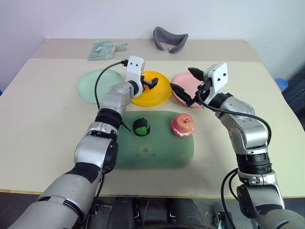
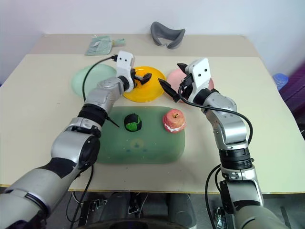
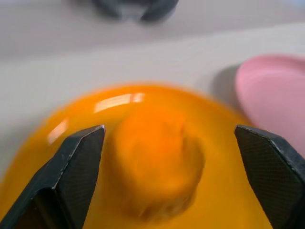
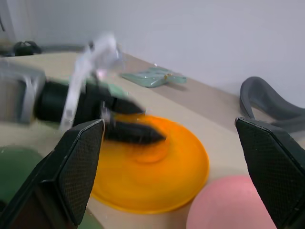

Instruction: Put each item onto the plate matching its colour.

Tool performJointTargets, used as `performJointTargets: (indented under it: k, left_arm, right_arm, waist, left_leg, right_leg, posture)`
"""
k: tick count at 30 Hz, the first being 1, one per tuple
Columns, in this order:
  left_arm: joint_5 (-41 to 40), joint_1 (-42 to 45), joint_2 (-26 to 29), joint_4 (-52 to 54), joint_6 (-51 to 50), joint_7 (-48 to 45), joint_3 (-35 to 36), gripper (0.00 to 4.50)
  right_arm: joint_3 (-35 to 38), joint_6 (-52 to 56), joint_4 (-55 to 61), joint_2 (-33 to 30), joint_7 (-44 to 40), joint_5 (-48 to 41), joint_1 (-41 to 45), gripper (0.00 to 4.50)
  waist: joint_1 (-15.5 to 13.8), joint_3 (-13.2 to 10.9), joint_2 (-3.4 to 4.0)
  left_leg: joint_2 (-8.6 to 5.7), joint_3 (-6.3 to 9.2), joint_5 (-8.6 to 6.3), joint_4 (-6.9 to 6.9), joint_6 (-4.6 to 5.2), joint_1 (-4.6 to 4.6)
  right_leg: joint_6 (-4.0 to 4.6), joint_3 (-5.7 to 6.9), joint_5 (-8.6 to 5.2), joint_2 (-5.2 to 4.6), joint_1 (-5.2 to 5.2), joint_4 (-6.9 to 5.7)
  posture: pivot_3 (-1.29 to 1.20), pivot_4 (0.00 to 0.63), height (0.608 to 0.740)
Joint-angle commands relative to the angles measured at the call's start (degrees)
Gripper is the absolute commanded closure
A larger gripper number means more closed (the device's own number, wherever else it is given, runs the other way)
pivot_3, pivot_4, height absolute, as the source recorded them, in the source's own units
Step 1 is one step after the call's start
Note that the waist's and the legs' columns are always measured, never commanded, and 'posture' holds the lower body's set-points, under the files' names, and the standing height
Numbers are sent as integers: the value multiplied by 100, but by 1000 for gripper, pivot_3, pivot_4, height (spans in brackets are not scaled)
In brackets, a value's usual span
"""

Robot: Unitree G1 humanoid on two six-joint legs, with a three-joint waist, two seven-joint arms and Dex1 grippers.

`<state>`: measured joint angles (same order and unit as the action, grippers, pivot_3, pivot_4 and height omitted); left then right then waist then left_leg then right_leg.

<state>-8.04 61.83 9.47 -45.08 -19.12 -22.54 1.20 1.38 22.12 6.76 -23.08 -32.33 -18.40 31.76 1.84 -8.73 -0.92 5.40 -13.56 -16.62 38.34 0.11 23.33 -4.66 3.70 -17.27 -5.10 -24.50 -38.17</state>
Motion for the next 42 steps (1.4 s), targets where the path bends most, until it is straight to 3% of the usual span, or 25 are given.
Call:
performJointTargets:
  k: [1, 4, 9, 15, 19, 32, 35, 37, 42]
  left_arm:
    - [-451, -850, 507, 2461, -865, -953, -202, 59]
    - [-808, -1596, 1087, 3930, -1238, -1709, -315, 59]
    - [-1443, -2383, 1957, 5064, -1658, -2841, -243, 59]
    - [-2155, -2870, 2929, 5794, -1991, -3902, -65, 59]
    - [-2071, -3133, 3358, 5890, -1771, -4314, -285, 59]
    - [-643, -2872, 2782, 4754, -947, -3893, -1555, 59]
    - [-607, -2793, 2591, 4490, -824, -3812, -1504, 799]
    - [-623, -2796, 2501, 4426, -791, -3766, -1427, 1725]
    - [-888, -2844, 2219, 4360, -1169, -3147, -812, 1725]
  right_arm:
    - [218, 119, 560, -269, -221, -228, -252, 0]
    - [405, 206, 1061, -646, -681, -569, -815, 0]
    - [937, 312, 1603, -1254, -1224, -1031, -1804, 0]
    - [1760, 524, 2187, -1698, -1573, -1701, -2900, 0]
    - [2061, 607, 2409, -1793, -1623, -1939, -3386, 0]
    - [2058, 340, 2263, -1772, -1591, -1872, -3592, 0]
    - [2074, 241, 2202, -1770, -1615, -1841, -3599, 0]
    - [2056, 216, 2203, -1762, -1606, -1838, -3605, 0]
    - [2018, 153, 2187, -1744, -1585, -1802, -3611, 0]
  waist:
    - [68, 1, 1]
    - [73, 1, 1]
    - [11, 1, 1]
    - [-90, 1, 1]
    - [-127, 1, 1]
    - [-138, 1, 1]
    - [-136, 1, 1]
    - [-136, 1, 1]
    - [-136, 1, 0]
  left_leg:
    - [0, 0, 0, -1, -1, -1]
    - [2, 1, 1, -4, -1, 0]
    - [3, 12, 0, 24, 0, 1]
    - [7, 25, -1, 42, 0, 2]
    - [7, 35, -3, 51, 4, 2]
    - [2, 84, -5, 66, 7, 7]
    - [2, 92, -5, 66, 6, 7]
    - [2, 94, -5, 67, 6, 8]
    - [1, 99, -5, 69, 7, 8]
  right_leg:
    - [0, -1, 0, 0, 0, -3]
    - [1, -1, 0, 0, -1, -2]
    - [0, -1, 0, -1, 10, -10]
    - [1, -1, 0, 3, 14, -17]
    - [1, 0, 0, 3, 24, -16]
    - [1, 4, 0, 13, 47, -12]
    - [1, 4, 0, 16, 47, -12]
    - [1, 4, 0, 16, 48, -12]
    - [1, 5, 0, 15, 50, -11]
  posture:
    - [0, 150, 740]
    - [0, 150, 740]
    - [0, 150, 740]
    - [0, 150, 740]
    - [0, 150, 740]
    - [0, 150, 740]
    - [0, 150, 740]
    - [0, 150, 740]
    - [0, 150, 740]
